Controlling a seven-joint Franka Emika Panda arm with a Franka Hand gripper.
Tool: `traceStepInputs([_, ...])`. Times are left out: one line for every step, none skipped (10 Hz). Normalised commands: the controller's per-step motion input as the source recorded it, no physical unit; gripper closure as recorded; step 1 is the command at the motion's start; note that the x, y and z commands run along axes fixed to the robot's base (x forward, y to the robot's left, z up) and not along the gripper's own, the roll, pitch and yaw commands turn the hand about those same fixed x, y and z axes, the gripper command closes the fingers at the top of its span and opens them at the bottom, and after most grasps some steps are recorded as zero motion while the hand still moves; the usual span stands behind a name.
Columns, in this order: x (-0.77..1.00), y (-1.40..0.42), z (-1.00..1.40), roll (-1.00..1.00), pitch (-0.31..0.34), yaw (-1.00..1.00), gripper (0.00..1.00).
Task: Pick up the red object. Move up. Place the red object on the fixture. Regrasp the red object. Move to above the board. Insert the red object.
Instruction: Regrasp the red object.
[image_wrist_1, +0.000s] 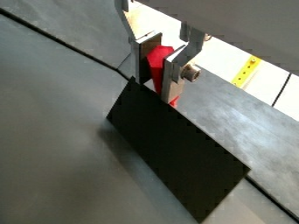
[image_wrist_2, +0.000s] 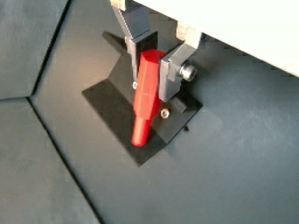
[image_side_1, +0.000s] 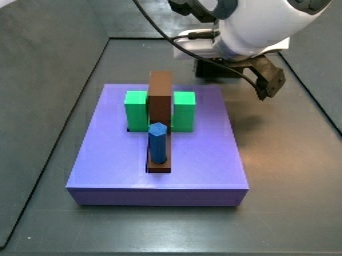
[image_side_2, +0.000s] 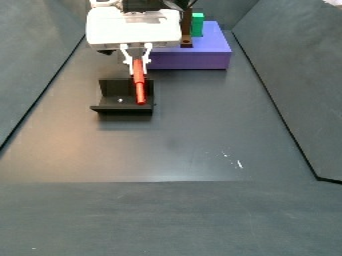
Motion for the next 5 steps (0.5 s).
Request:
traceStepInputs([0.0,0.0,0.0,0.0,0.0,0.0,1.0])
traceStepInputs([0.0,0.0,0.0,0.0,0.0,0.0,1.0])
traceStepInputs([0.0,0.0,0.0,0.0,0.0,0.0,1.0])
traceStepInputs([0.0,0.0,0.0,0.0,0.0,0.0,1.0])
traceStepInputs([0.0,0.0,0.0,0.0,0.0,0.0,1.0])
